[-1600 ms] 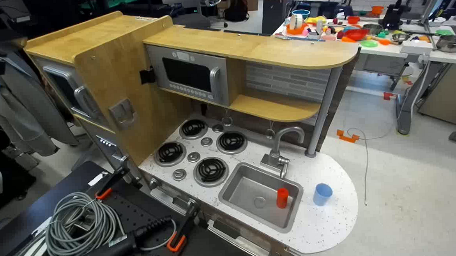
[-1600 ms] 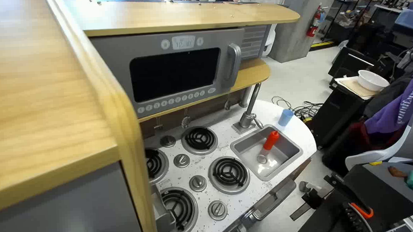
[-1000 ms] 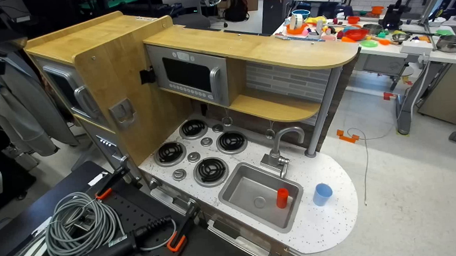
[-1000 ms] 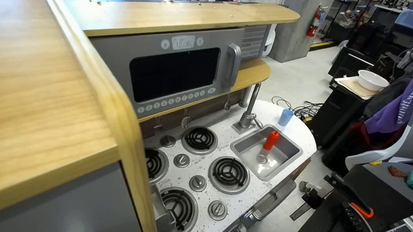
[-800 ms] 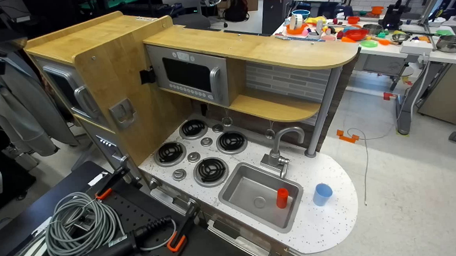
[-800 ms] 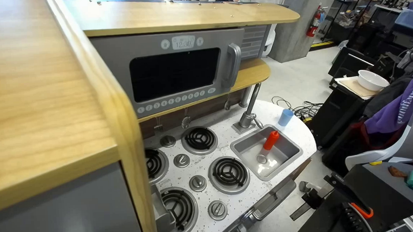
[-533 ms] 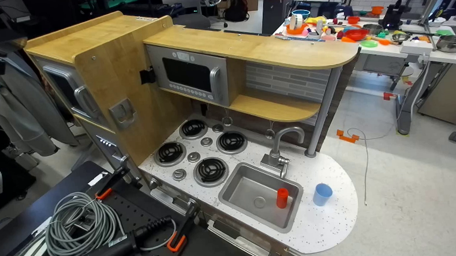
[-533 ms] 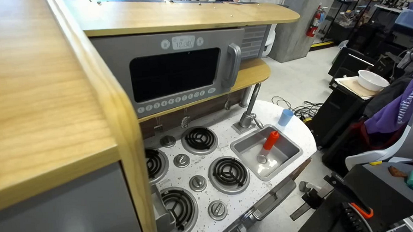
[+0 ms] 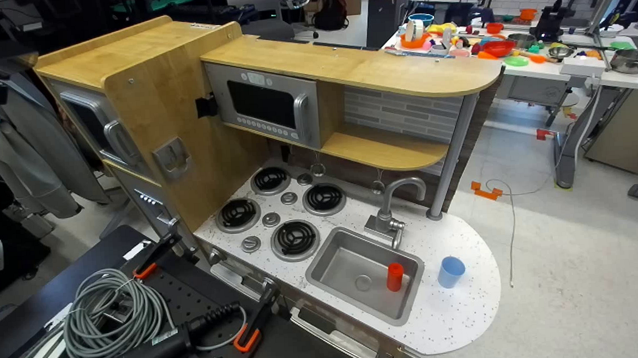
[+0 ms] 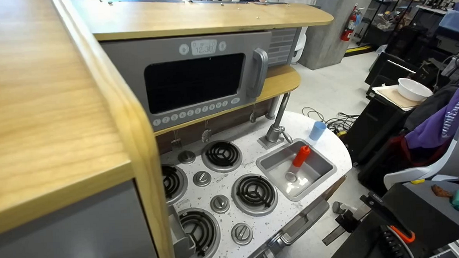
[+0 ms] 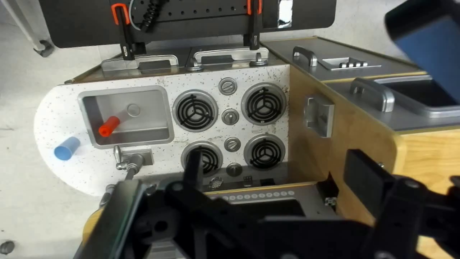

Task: Get the red sauce bottle and put in the blue cup

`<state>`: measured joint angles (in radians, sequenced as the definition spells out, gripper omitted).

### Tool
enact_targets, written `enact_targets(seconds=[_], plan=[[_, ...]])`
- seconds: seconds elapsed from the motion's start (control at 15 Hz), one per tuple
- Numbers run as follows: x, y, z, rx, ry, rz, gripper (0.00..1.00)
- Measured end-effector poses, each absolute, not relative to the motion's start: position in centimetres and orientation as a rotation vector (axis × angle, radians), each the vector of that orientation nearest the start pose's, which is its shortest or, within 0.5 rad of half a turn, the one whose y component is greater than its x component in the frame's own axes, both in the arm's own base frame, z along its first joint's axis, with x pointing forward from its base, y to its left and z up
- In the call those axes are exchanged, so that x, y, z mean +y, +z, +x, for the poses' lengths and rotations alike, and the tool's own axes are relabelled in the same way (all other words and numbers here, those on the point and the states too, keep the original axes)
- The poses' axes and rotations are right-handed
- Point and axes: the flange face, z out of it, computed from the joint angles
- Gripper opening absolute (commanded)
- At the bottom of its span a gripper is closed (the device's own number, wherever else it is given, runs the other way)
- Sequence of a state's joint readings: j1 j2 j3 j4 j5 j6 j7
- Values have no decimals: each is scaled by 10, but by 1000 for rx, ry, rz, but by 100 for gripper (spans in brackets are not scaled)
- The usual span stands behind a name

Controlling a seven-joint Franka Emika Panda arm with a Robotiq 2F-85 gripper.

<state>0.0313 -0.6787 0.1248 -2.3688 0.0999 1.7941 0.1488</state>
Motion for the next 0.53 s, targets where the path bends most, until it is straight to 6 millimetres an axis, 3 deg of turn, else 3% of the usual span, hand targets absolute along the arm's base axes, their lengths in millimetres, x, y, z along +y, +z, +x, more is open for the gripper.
enact_targets(seconds=[0.33,0.53], plan=[[20,547,398,219,-182,-3097,100],[-7,523,424,286,-175,-3115,100]])
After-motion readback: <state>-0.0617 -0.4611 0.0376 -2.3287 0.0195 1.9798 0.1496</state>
